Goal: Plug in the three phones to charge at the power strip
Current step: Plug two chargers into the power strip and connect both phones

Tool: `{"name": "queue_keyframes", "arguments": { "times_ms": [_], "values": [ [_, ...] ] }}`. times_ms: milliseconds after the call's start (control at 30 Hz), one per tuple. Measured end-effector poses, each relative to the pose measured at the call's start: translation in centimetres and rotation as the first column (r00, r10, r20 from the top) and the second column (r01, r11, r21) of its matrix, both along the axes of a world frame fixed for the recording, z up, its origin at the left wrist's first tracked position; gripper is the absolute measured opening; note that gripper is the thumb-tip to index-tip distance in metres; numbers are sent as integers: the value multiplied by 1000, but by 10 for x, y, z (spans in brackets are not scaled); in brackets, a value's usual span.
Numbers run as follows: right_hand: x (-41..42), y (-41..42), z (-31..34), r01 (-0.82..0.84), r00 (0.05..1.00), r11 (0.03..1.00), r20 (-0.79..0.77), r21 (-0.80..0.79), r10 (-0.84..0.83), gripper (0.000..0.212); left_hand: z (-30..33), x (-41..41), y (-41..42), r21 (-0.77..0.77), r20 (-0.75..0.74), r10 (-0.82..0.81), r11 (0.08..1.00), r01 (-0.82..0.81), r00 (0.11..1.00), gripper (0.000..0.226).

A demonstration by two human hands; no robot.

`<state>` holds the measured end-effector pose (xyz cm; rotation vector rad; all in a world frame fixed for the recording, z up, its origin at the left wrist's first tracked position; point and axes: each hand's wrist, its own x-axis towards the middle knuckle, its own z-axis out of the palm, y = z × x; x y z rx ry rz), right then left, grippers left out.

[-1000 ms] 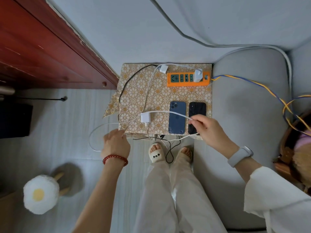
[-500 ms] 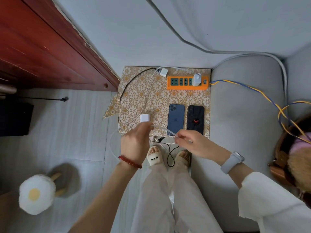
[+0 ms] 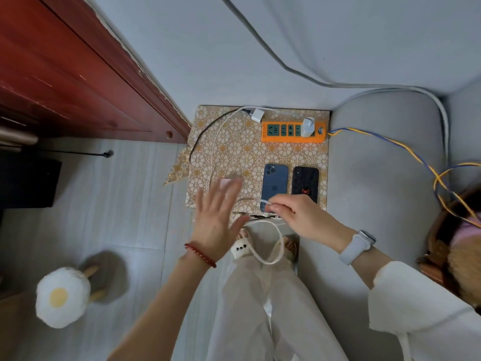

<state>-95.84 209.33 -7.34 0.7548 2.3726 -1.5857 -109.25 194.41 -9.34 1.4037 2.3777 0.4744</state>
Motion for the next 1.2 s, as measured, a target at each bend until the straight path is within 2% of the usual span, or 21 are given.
{"name": "queue_keyframes", "arguments": {
  "times_ms": [67, 133, 200, 267, 300, 333, 433, 533, 667, 733, 767, 800, 833, 867, 933, 967, 1000, 1033, 1067, 1133, 1200],
  "values": [
    [-2, 4, 7, 16, 1000, 1000, -23, -3, -16, 21, 4, 8, 8, 139, 114, -89, 988, 73, 989, 27],
    [5, 7, 6, 32, 999, 999, -4, -39, -32, 19, 7, 8, 12, 242, 181, -47, 970, 1, 982, 17],
    [19, 9, -3, 48, 996, 995, 82, -90, -40, 17, 12, 3, 14, 287, 281, 157, 928, -239, 947, 18],
    [38, 14, -17, 81, 975, 992, 214, -100, -58, 18, 17, -13, 12, 266, 416, 442, 777, -571, 795, 22],
    [47, 16, -25, 108, 958, 991, 275, -84, -81, 20, 19, -23, 9, 265, 422, 529, 705, -658, 736, 21],
    [56, 18, -32, 141, 940, 989, 320, -51, -118, 22, 18, -33, 6, 285, 385, 561, 682, -673, 732, 20],
    [65, 17, -43, 264, 899, 963, 350, 43, -262, 29, 8, -40, 0, 264, 329, 465, 790, -553, 822, 23],
    [54, 14, -44, 318, 868, 938, 357, 137, -346, 41, -11, -19, -4, 114, 365, 335, 910, -399, 869, 22],
    [44, 25, -43, 283, 774, 892, 466, 352, -429, 46, -32, 8, -16, 16, 352, 268, 956, -292, 897, 21],
    [47, 34, -42, 332, 772, 849, 399, 412, -495, 41, -40, 18, -22, -51, 313, 179, 984, -172, 933, 23],
    [48, 39, -42, 406, 778, 832, 334, 379, -532, 34, -44, 20, -24, -110, 280, 132, 988, -105, 951, 28],
    [52, 45, -43, 525, 761, 803, 267, 282, -591, 26, -49, 22, -27, -176, 247, 89, 983, -45, 965, 30],
    [54, 50, -42, 666, 705, 739, 237, 103, -668, 21, -54, 22, -29, -243, 222, 46, 970, 10, 974, 29],
    [57, 56, -39, 780, 623, 614, 247, -122, -743, 22, -59, 22, -30, -322, 208, 0, 944, 68, 978, 26],
    [63, 66, -33, 822, 443, 236, 323, -517, -836, 28, -68, 21, -30, -514, 210, -100, 835, 197, 972, 28],
    [65, 68, -32, 799, 379, 102, 364, -593, -851, 27, -72, 22, -27, -589, 230, -135, 769, 248, 964, 30],
    [66, 68, -33, 801, 344, 54, 386, -596, -856, 24, -75, 22, -23, -637, 246, -143, 722, 271, 959, 31],
    [65, 66, -35, 836, 339, 87, 385, -542, -858, 22, -78, 24, -18, -656, 261, -128, 704, 273, 957, 32],
    [64, 63, -39, 873, 358, 169, 366, -457, -859, 21, -81, 26, -11, -652, 283, -82, 714, 255, 956, 34],
    [59, 53, -53, 891, 433, 342, 331, -299, -838, 21, -84, 33, 6, -600, 349, 59, 781, 174, 935, 37],
    [55, 44, -72, 887, 461, 408, 347, -217, -817, 15, -87, 42, 29, -528, 409, 169, 845, 82, 897, 38]
  ]
}}
